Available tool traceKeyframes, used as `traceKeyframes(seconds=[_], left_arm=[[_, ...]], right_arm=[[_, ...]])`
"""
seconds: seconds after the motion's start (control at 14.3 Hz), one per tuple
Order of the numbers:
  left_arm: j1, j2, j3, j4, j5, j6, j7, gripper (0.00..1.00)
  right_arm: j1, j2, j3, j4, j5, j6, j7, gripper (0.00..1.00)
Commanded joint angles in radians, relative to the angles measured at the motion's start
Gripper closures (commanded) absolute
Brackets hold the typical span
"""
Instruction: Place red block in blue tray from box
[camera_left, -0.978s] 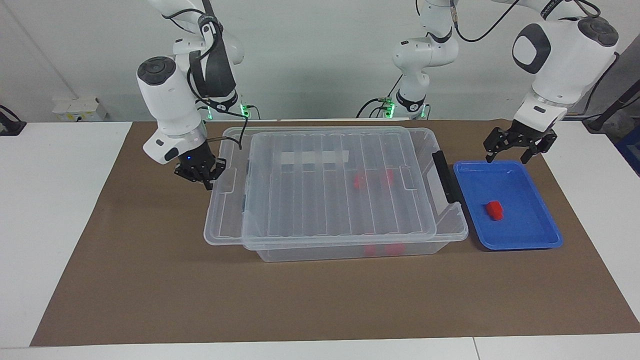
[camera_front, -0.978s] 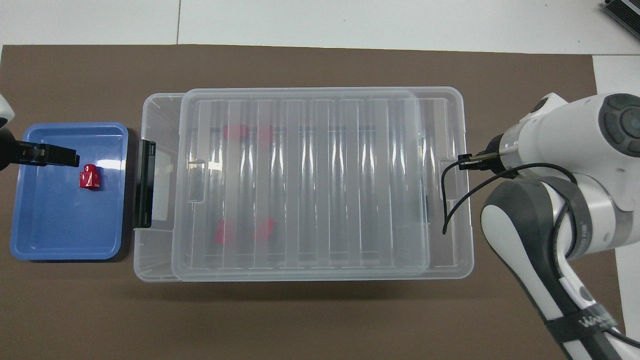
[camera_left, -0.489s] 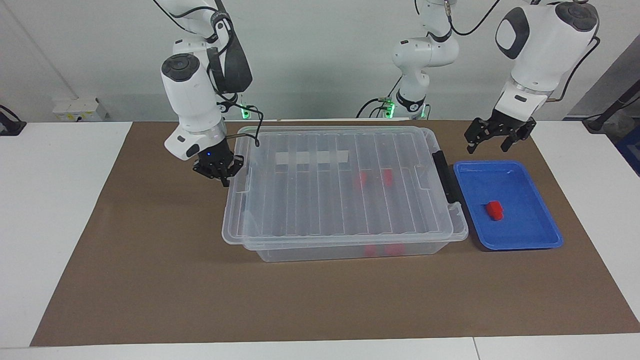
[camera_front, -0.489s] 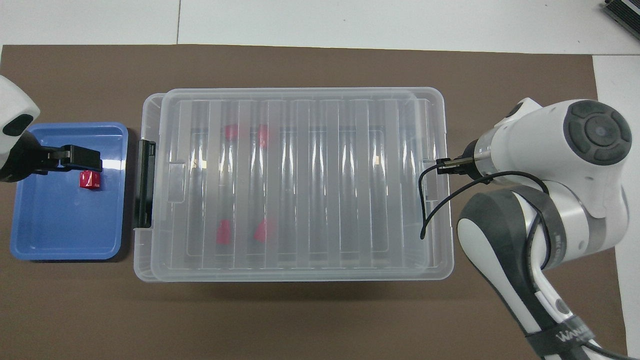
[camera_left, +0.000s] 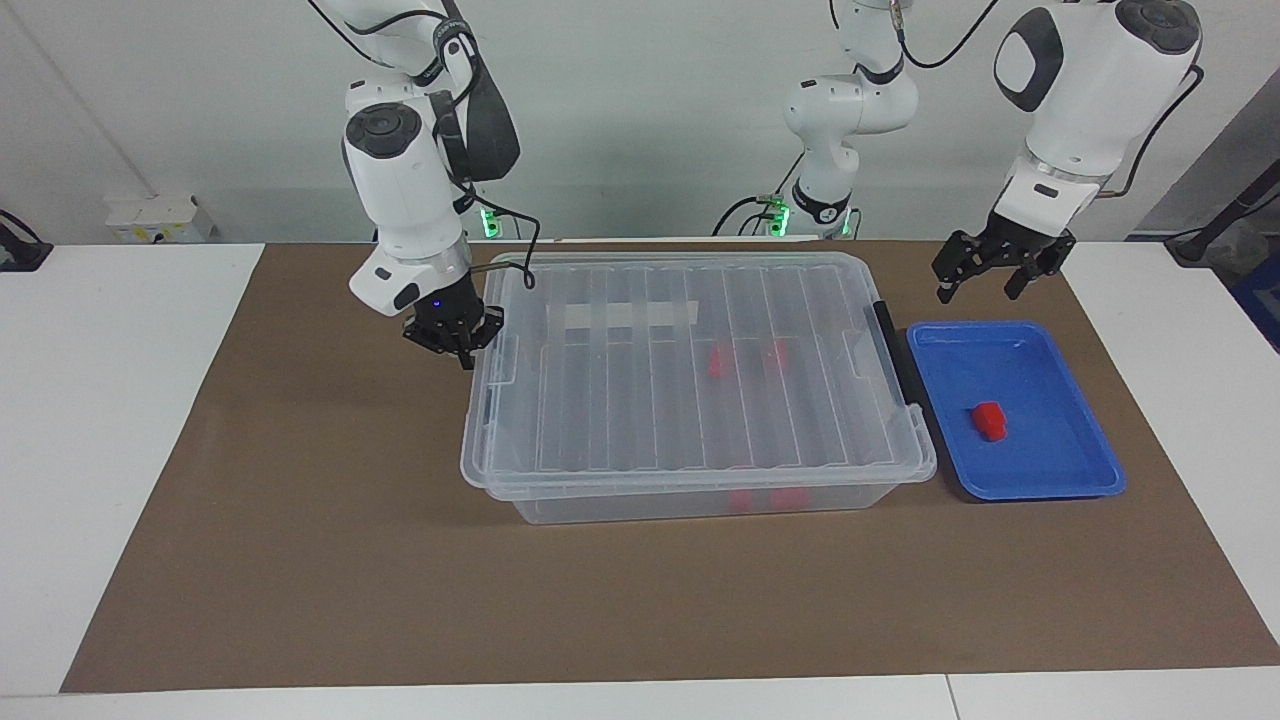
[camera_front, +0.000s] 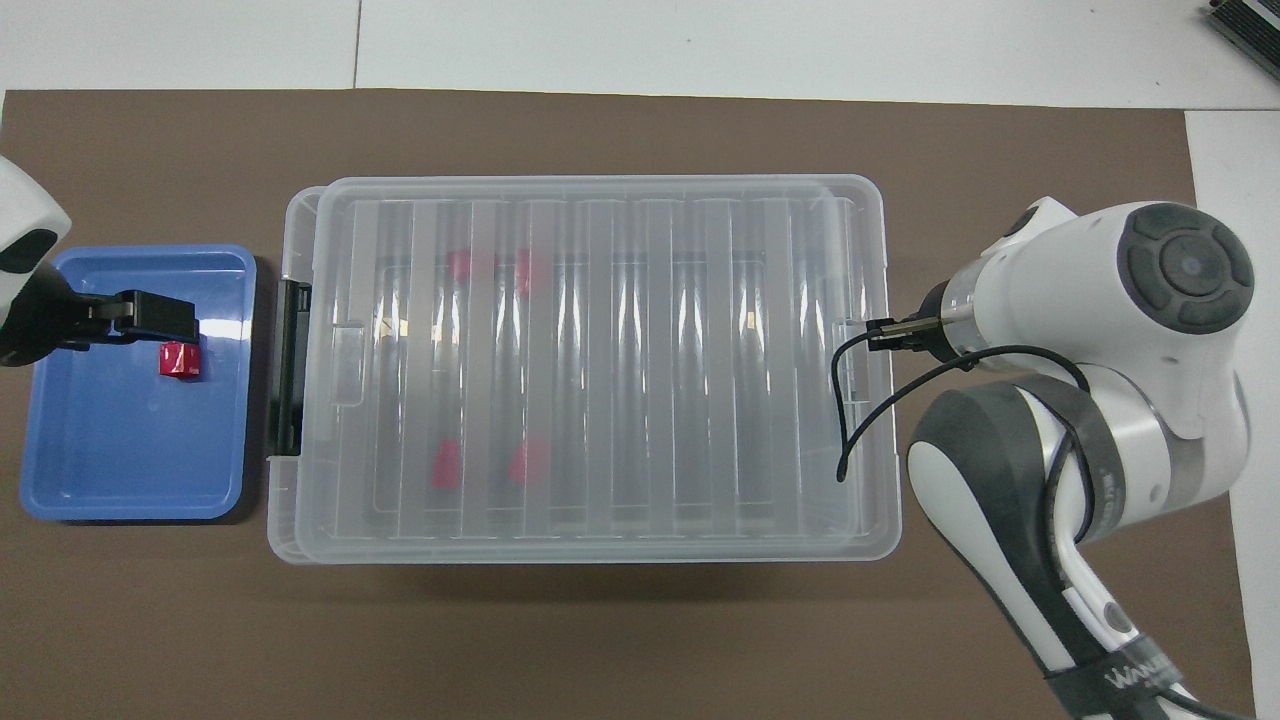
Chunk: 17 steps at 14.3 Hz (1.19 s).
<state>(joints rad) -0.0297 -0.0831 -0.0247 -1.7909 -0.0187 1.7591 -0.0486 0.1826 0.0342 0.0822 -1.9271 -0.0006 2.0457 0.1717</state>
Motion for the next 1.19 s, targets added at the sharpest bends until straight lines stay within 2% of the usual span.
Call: traceKeyframes(seconds=[0.0,0.63,1.12], left_arm=[[-0.027,-0.020,0.039,0.002,-0.009,-0.027,-0.010,0.00],[-0.013,-0.023,0.026,0.007,-0.009,-0.035,-0.007,0.00],[-0.021,-0.030,0.023,0.007,-0.007,-0.030,-0.010,0.00]], right_arm=[[0.006,-0.013,-0.001,-0.016,0.022,-0.004,0.022,1.00],[-0.011,-0.019,-0.002,-0.020,0.022,-0.016,0.014,1.00],[-0.115,-0.031,-0.009,0.006,0.022,-0.051,0.008,1.00]])
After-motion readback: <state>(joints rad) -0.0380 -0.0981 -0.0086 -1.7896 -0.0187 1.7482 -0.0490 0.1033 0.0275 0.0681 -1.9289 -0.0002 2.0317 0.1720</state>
